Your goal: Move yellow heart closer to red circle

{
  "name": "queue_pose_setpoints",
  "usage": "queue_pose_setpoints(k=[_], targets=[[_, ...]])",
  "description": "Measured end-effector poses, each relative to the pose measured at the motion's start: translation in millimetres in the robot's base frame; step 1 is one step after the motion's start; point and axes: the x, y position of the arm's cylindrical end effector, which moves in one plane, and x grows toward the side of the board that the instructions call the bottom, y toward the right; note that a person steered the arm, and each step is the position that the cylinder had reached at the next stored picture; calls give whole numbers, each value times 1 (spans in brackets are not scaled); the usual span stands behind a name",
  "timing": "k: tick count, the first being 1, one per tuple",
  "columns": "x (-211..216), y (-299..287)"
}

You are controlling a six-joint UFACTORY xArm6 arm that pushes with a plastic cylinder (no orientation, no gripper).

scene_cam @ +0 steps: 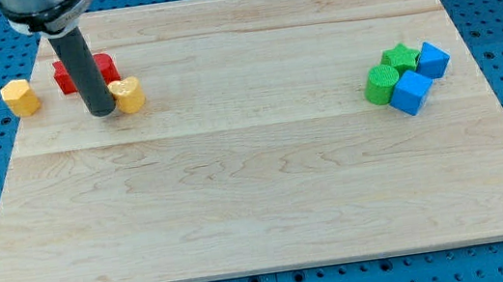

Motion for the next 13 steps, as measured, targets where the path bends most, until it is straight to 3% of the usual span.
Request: queue_pose_setpoints(k=[1,2,4,6,8,9,11,13], targets=[[2,3],[31,16],[27,92],[11,72],[11,-14],[12,-17],[20,38],[0,33]])
